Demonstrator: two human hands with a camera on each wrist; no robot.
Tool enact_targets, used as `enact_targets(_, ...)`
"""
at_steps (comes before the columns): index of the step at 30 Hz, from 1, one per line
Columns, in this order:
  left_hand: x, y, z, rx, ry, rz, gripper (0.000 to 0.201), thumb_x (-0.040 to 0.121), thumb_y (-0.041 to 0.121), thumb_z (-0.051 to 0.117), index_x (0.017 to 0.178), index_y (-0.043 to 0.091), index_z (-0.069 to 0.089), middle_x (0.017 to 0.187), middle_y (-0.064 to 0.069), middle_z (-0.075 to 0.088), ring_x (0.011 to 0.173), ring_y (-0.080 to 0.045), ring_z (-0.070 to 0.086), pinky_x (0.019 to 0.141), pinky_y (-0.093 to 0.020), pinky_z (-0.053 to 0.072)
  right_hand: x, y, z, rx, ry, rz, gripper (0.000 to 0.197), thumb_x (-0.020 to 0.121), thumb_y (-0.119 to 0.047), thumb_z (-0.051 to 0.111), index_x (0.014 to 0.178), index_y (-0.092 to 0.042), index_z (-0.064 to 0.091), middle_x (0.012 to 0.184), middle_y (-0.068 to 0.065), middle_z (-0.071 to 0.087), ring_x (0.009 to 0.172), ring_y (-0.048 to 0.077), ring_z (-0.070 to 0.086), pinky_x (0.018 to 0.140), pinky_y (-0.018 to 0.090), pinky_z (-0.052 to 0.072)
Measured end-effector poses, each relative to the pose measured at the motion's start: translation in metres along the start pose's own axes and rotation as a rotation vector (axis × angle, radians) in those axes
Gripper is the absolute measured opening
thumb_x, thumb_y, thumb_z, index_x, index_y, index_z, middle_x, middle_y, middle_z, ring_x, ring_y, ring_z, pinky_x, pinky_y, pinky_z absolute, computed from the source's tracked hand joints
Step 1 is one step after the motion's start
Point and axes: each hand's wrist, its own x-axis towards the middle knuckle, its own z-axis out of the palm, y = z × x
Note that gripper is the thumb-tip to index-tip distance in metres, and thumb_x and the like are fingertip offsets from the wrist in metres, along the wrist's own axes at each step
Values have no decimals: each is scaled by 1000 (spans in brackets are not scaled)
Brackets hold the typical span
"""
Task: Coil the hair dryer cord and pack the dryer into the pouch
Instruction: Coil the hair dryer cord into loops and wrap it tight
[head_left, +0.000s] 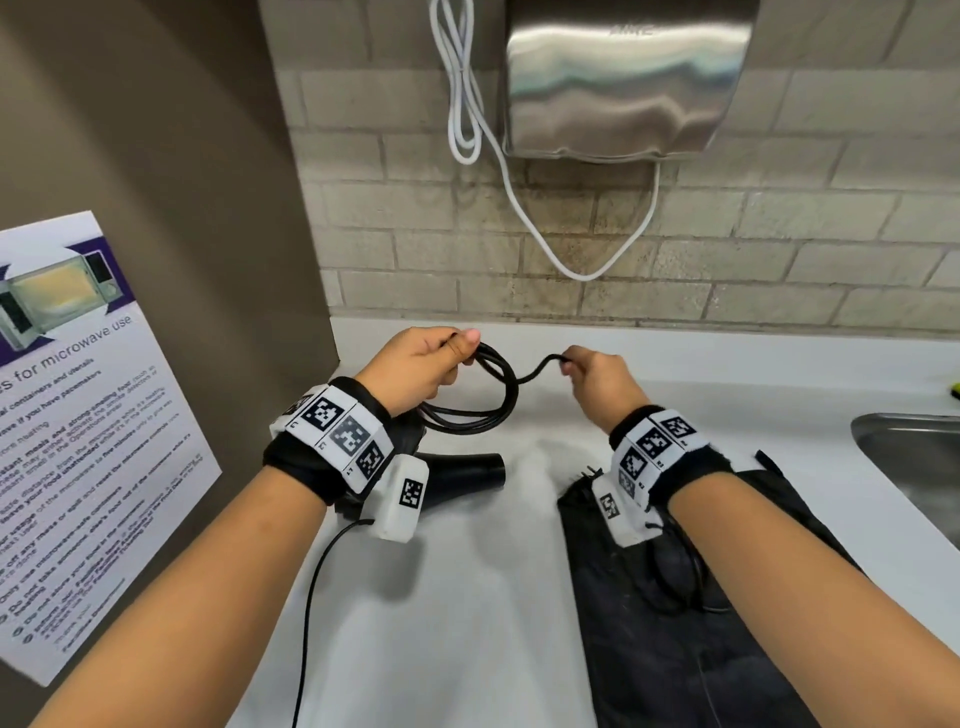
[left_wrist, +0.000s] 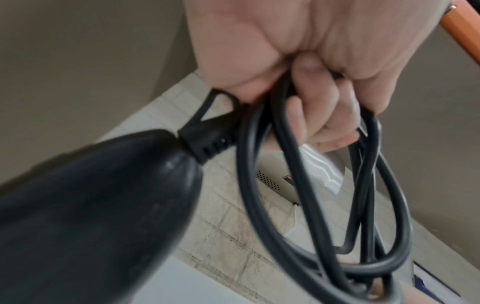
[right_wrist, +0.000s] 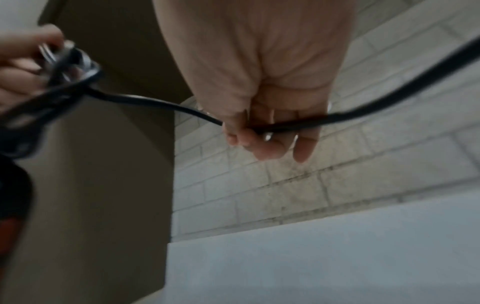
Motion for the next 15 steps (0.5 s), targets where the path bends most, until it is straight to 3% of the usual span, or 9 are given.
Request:
enact_targets(2, -1, 2, 3, 151, -11, 35, 30, 95, 30, 45, 72, 12, 53, 44, 13, 35, 37, -2, 29, 41, -13, 25, 3, 5, -7, -91, -22, 49, 18, 94, -7, 39, 92, -15, 54, 85, 18, 59, 74, 30, 54, 65, 31, 41)
enact_targets(3, 0, 3, 4, 209, -7, 55, 29, 95, 28, 46, 75, 10, 54, 46, 11, 37, 35, -2, 33, 41, -11, 27, 0, 3, -9, -134, -44, 44, 24, 92, -2, 37, 104, -15, 53, 92, 18, 61, 79, 31, 57, 66, 33, 43)
enact_targets(5, 0, 3, 4, 240, 0, 81, 26, 96, 25, 46, 75, 10, 52, 53, 5, 37, 38, 0, 36, 42, -9, 28, -6, -6, -11, -191, -111, -58, 60, 81, 12, 33, 128, -25, 43, 111, 12, 59, 99, 27, 57, 75, 32, 45)
enact_targets(7, 2, 1, 2, 175, 6, 74, 25, 96, 24, 45, 72, 16, 48, 61, 3, 40, 51, -1, 39, 44, -11, 30, -11, -19, -9, -188, -226, -208, 75, 74, 20, 30, 130, -26, 46, 120, 7, 54, 102, 20, 51, 80, 26, 40)
enact_targets(9, 1, 2, -1, 124, 27, 45, 21, 96, 23, 44, 77, 20, 50, 71, 2, 46, 66, -7, 47, 47, -11, 33, -13, -28, -5, -143, -338, -329, 60, 77, 19, 32, 120, -15, 58, 112, 5, 58, 91, 15, 49, 76, 15, 34)
enact_targets(11, 1, 1, -1, 107, 40, 43, 17, 97, 22, 44, 82, 21, 51, 74, 1, 48, 71, -5, 50, 47, -12, 35, -17, -38, -3, -87, -403, -360, 37, 88, 6, 40, 115, -9, 61, 98, -4, 59, 77, 7, 50, 67, 5, 32)
enact_targets(13, 0, 0, -2, 58, 52, 52, 16, 96, 19, 44, 83, 19, 53, 69, 3, 44, 62, 0, 49, 44, -11, 32, -19, -43, -3, -48, -439, -330, 25, 95, -12, 45, 111, -7, 63, 81, -13, 56, 63, -4, 46, 62, 5, 33)
enact_targets(15, 1, -2, -3, -32, 50, 36, 18, 97, 16, 44, 82, 19, 53, 62, 7, 42, 49, 3, 44, 42, -11, 29, -16, -45, -6, -4, -405, -270, 24, 96, -16, 45, 97, -7, 67, 67, -20, 48, 59, -9, 46, 61, 6, 34)
